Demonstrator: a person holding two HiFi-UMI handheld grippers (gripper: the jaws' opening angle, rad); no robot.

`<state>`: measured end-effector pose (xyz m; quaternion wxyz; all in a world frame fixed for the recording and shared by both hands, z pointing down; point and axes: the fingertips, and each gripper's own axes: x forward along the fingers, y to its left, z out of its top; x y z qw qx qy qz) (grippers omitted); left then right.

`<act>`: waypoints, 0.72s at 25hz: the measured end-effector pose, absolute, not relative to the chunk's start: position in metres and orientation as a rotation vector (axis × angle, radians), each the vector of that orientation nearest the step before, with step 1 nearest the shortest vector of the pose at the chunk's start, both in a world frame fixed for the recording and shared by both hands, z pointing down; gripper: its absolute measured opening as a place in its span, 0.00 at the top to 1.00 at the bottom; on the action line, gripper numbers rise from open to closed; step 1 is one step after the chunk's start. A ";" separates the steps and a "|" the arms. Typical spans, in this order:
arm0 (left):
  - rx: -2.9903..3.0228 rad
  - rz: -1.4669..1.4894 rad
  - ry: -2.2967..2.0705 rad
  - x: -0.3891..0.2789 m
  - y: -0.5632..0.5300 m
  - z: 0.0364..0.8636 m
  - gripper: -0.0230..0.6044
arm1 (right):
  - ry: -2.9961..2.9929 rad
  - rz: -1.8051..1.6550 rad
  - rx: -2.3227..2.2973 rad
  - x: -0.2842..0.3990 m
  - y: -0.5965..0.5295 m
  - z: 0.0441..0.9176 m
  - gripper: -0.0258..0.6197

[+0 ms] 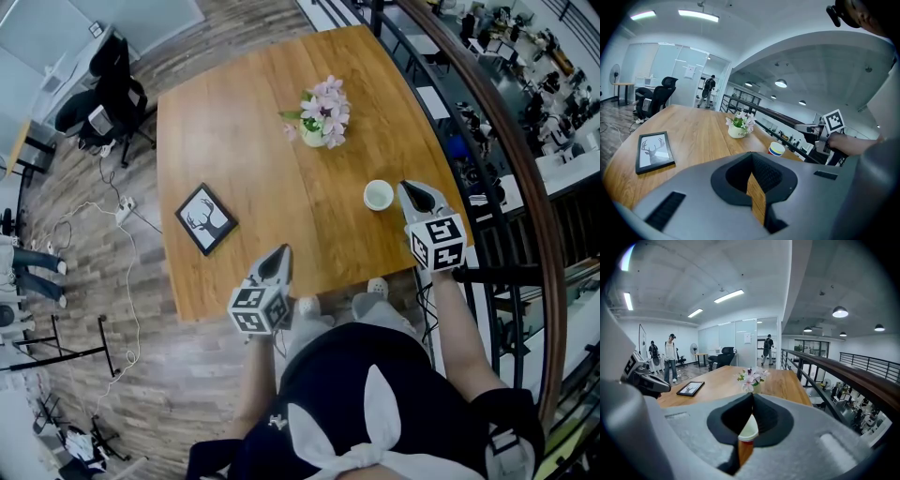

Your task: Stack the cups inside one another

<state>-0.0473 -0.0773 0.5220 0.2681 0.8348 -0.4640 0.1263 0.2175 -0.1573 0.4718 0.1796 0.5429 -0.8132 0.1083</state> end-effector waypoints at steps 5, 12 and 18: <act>2.257 0.341 -1.246 -0.046 -0.076 0.523 0.94 | -2.315 0.320 1.500 0.215 -0.147 0.475 0.96; 2.270 0.355 -1.215 -0.037 -0.076 0.524 0.94 | -2.303 0.318 1.481 0.213 -0.133 0.480 0.96; 2.286 0.364 -1.187 -0.027 -0.076 0.525 0.94 | -2.287 0.313 1.459 0.211 -0.121 0.487 0.96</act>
